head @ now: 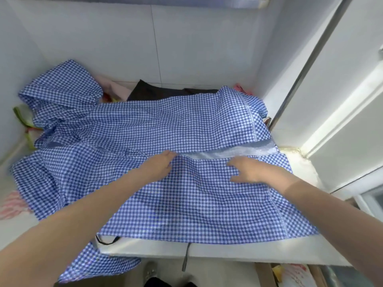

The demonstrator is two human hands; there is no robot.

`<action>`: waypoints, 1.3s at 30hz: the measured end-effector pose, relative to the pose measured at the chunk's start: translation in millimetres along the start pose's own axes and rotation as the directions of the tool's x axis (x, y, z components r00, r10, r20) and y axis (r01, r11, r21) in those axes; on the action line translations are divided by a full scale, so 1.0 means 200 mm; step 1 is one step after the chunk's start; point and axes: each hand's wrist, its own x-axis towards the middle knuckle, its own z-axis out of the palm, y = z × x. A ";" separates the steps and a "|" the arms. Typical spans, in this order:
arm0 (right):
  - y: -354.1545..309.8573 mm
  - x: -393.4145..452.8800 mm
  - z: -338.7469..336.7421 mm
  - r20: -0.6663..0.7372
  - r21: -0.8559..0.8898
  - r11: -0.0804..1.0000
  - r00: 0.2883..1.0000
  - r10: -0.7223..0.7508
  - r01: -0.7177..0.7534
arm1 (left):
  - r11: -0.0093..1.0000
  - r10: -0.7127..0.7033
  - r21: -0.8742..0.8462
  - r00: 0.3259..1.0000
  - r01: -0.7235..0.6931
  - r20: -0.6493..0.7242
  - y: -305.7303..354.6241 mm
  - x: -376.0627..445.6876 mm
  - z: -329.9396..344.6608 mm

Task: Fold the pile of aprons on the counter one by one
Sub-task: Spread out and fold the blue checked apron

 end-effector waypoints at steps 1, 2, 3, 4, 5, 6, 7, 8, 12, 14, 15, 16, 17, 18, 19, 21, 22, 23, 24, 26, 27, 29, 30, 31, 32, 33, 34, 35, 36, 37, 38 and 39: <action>-0.01 0.04 -0.01 -0.126 0.004 1.000 0.992 -0.015 0.015 | 0.999 -0.048 0.009 0.999 0.047 0.021 -0.05 0.02 0.00; -0.01 0.08 0.00 -0.191 0.021 1.000 0.982 -0.006 0.010 | 0.996 -0.082 0.024 0.996 0.081 0.041 -0.08 0.04 0.00; -0.02 0.11 0.01 -0.194 0.047 0.999 0.981 0.016 -0.007 | 0.994 -0.102 0.037 0.993 0.101 0.053 -0.11 0.05 0.01; -0.03 0.14 0.03 -0.158 0.080 0.997 0.987 0.034 -0.022 | 0.992 -0.122 0.033 0.990 0.120 0.065 -0.13 0.07 0.02; -0.03 0.17 0.05 -0.122 0.111 0.993 0.991 0.051 -0.037 | 0.989 -0.145 0.014 0.986 0.145 0.078 -0.13 0.09 0.03; -0.03 0.19 0.08 -0.107 0.139 0.989 0.992 0.070 -0.055 | 0.985 -0.171 -0.002 0.982 0.172 0.081 -0.14 0.10 0.04; -0.03 0.21 0.09 -0.108 0.158 0.983 0.988 0.107 -0.089 | 0.980 -0.197 -0.007 0.978 0.198 0.069 -0.14 0.11 0.04; -0.03 0.23 0.09 -0.135 0.185 0.974 0.978 0.158 -0.132 | 0.977 -0.212 0.002 0.976 0.213 0.046 -0.14 0.12 0.03; -0.01 0.27 -0.01 -0.402 0.238 0.957 0.880 0.253 -0.167 | 0.963 -0.266 0.026 0.960 0.269 -0.089 -0.23 0.15 -0.06; -0.01 0.27 -0.04 -0.384 0.247 0.950 0.881 0.277 -0.190 | 0.959 -0.281 0.006 0.950 0.285 -0.136 -0.28 0.15 -0.08; -0.01 0.27 -0.05 -0.365 0.238 0.949 0.886 0.285 -0.207 | 0.960 -0.276 0.000 0.951 0.279 -0.140 -0.30 0.15 -0.09; -0.01 0.26 -0.05 -0.357 0.218 0.949 0.887 0.294 -0.227 | 0.965 -0.259 -0.003 0.956 0.261 -0.135 -0.30 0.14 -0.09; -0.02 0.26 -0.05 -0.360 0.180 0.951 0.883 0.301 -0.251 | 0.975 -0.222 0.002 0.967 0.224 -0.128 -0.30 0.15 -0.09; -0.04 0.25 -0.05 -0.374 0.127 0.952 0.876 0.305 -0.278 | 0.985 -0.170 0.009 0.979 0.172 -0.110 -0.30 0.15 -0.08; -0.06 0.24 -0.05 -0.445 0.054 0.957 0.851 0.277 -0.284 | 0.993 -0.112 0.016 0.991 0.113 -0.080 -0.28 0.14 -0.06; -0.13 0.25 -0.08 -0.629 -0.080 0.977 0.771 0.104 -0.197 | 1.000 -0.022 0.002 1.000 0.022 -0.020 -0.25 0.14 -0.01; -0.18 0.25 -0.10 -0.686 -0.113 0.988 0.728 0.001 -0.109 | 1.000 -0.003 -0.002 1.000 0.003 -0.010 -0.23 0.14 0.00; -0.22 0.27 -0.12 -0.691 -0.160 0.987 0.716 -0.096 -0.023 | 1.000 0.007 0.006 1.000 -0.007 -0.009 -0.22 0.15 0.02; -0.26 0.31 -0.13 -0.632 -0.218 0.975 0.756 -0.170 0.037 | 1.000 0.018 0.023 1.000 -0.017 -0.020 -0.20 0.15 0.03; -0.31 0.37 -0.13 -0.404 -0.292 0.956 0.904 -0.138 0.016 | 0.996 0.064 0.066 0.996 -0.060 -0.059 -0.19 0.14 0.03; -0.31 0.39 -0.13 -0.286 -0.301 0.954 0.956 -0.072 -0.018 | 0.992 0.093 0.089 0.993 -0.086 -0.072 -0.19 0.13 0.02; -0.28 0.44 -0.09 -0.110 -0.264 0.961 0.992 0.056 -0.084 | 0.982 0.129 0.148 0.989 -0.118 -0.069 -0.22 0.10 0.01; -0.25 0.44 -0.07 -0.046 -0.264 0.959 0.995 0.093 -0.102 | 0.974 0.130 0.195 0.990 -0.117 -0.055 -0.24 0.09 0.00; -0.24 0.46 -0.05 -0.005 -0.266 0.958 0.993 0.114 -0.111 | 0.966 0.113 0.240 0.993 -0.099 -0.043 -0.29 0.07 0.00; -0.24 0.46 -0.05 -0.005 -0.273 0.954 0.992 0.129 -0.126 | 0.960 0.084 0.272 0.996 -0.069 -0.042 -0.33 0.05 -0.01; -0.25 0.45 -0.06 -0.039 -0.291 0.946 0.990 0.137 -0.143 | 0.958 0.056 0.286 0.996 -0.035 -0.063 -0.38 0.04 -0.03; -0.30 0.46 -0.07 -0.098 -0.314 0.937 0.986 0.132 -0.156 | 0.957 0.020 0.289 0.996 0.006 -0.084 -0.45 0.00 -0.05; -0.32 0.45 -0.10 -0.176 -0.313 0.934 0.977 0.123 -0.174 | 0.956 -0.001 0.292 0.994 0.034 -0.112 -0.50 -0.02 -0.07; -0.38 0.45 -0.13 -0.236 -0.300 0.940 0.967 0.094 -0.164 | 0.952 -0.021 0.300 0.991 0.061 -0.135 -0.57 -0.05 -0.09; -0.44 0.47 -0.16 -0.276 -0.262 0.957 0.960 0.047 -0.122 | 0.945 -0.031 0.315 0.986 0.082 -0.162 -0.63 -0.08 -0.11; -0.52 0.49 -0.18 -0.298 -0.220 0.974 0.955 -0.019 -0.049 | 0.938 -0.044 0.329 0.980 0.107 -0.192 -0.70 -0.12 -0.14; -0.61 0.51 -0.20 -0.309 -0.181 0.983 0.947 -0.091 0.035 | 0.935 -0.063 0.328 0.972 0.137 -0.228 -0.76 -0.15 -0.16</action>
